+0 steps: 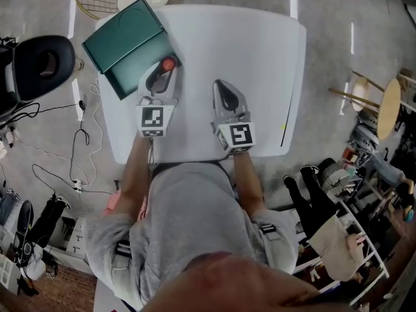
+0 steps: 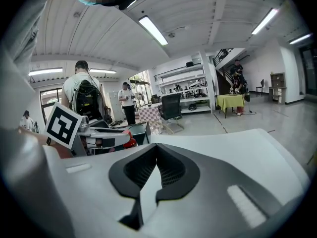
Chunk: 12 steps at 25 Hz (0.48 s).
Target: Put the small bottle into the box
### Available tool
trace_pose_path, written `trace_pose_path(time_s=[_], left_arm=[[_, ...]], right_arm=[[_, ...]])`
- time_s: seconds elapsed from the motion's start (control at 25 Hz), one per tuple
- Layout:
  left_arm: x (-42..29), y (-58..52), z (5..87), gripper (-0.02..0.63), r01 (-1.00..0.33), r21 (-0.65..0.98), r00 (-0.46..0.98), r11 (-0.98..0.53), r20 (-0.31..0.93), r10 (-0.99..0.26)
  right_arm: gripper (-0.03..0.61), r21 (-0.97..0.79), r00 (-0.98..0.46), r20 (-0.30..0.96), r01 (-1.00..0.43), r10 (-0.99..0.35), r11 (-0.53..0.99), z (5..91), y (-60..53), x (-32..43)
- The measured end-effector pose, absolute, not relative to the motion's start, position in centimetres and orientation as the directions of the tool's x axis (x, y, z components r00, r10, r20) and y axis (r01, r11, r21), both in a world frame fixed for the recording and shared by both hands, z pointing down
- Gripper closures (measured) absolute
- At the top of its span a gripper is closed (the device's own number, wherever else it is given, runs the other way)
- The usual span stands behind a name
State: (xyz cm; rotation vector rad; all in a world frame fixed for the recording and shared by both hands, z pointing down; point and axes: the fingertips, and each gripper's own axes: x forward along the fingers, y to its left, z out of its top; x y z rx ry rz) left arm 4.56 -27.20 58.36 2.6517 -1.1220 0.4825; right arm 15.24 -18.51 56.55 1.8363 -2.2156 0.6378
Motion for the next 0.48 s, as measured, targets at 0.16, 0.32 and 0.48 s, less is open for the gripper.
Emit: trace_pose_path(time_s=[0.16,0.32,0.48], left_arm=[[4.9,-27.1,59.3,0.466,-0.725,0.072,0.651,-0.685,0.396,-0.647],[5.2,-27.1,59.4,0.466,-0.726,0.073,0.651,-0.684,0.395,-0.648],[5.2,-27.0,59.9,0.465,-0.727,0.072,0.649,-0.683,0.399,-0.648]], right_arm=[[0.575,-0.201,-0.209,0.420,-0.970,-0.883,0.134,56.9,-18.0,15.7],[0.575,-0.203,-0.203,0.427,-0.971,-0.881,0.125,57.3,-17.6,16.1],[0.575,-0.203,-0.199,0.434,-0.972,-0.878,0.120,57.8,-17.2,16.3]])
